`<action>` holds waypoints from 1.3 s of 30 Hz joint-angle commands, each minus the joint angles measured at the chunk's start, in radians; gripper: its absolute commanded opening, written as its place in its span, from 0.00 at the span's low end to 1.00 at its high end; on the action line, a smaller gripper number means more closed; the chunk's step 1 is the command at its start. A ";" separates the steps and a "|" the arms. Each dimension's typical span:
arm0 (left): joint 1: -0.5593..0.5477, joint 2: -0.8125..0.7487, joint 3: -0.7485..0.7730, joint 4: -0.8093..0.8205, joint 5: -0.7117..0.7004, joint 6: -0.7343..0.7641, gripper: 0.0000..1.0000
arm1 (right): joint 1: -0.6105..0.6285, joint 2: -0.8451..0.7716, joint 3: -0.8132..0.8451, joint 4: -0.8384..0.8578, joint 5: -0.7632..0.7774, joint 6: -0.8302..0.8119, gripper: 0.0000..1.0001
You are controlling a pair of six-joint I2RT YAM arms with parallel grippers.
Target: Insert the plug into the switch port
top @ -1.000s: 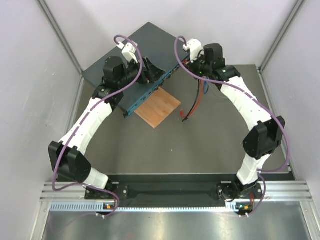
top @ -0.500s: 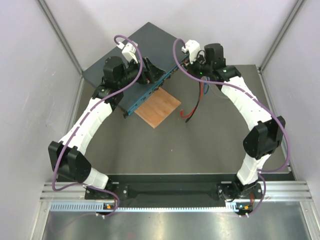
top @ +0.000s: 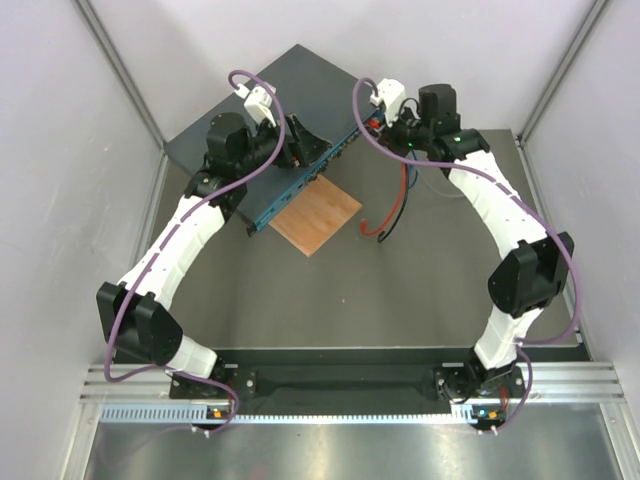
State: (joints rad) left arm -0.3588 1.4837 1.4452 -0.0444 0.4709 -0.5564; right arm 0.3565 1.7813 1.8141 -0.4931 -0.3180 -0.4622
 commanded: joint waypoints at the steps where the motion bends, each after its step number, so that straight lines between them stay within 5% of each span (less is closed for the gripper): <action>1: 0.004 0.007 0.000 0.075 0.011 -0.010 0.86 | -0.008 -0.010 0.059 0.057 -0.131 -0.013 0.00; 6: 0.004 0.006 -0.002 0.075 0.011 -0.014 0.86 | -0.007 0.003 0.076 0.062 -0.230 0.017 0.00; 39: 0.006 0.007 -0.006 0.074 0.009 -0.027 0.86 | -0.047 0.076 0.168 0.068 -0.179 0.039 0.00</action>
State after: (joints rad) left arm -0.3561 1.4841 1.4452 -0.0372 0.4740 -0.5777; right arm 0.3042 1.8446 1.9034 -0.5442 -0.4549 -0.4362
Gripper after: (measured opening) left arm 0.862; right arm 0.032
